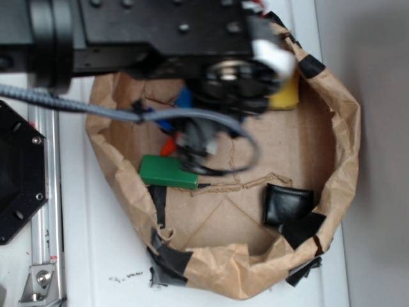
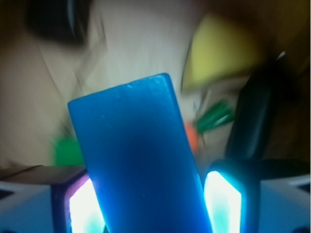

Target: Grab the blue block.

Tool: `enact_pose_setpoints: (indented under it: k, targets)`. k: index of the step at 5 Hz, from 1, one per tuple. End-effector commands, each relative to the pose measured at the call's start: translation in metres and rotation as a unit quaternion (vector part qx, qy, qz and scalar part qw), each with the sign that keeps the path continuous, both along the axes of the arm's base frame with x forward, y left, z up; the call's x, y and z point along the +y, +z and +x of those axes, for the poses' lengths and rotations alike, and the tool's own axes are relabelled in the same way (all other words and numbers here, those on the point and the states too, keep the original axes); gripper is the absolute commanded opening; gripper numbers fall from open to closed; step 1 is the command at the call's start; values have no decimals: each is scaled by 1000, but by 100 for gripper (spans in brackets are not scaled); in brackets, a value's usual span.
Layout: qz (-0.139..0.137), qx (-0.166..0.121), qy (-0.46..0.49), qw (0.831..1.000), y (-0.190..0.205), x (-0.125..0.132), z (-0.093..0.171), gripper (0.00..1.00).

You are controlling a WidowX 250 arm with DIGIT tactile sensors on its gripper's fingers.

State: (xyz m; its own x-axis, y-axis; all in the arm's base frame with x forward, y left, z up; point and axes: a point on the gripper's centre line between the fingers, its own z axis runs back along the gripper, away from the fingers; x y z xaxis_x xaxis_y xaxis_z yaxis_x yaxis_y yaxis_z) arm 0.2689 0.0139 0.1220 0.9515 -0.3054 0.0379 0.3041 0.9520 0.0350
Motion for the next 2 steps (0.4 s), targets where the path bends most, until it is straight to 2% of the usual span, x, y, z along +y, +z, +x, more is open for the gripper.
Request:
enact_pose_setpoints:
  k: [1, 2]
  targets:
    - [20, -23, 77, 997, 22, -29, 27, 0]
    - [15, -43, 80, 996, 22, -28, 25, 0]
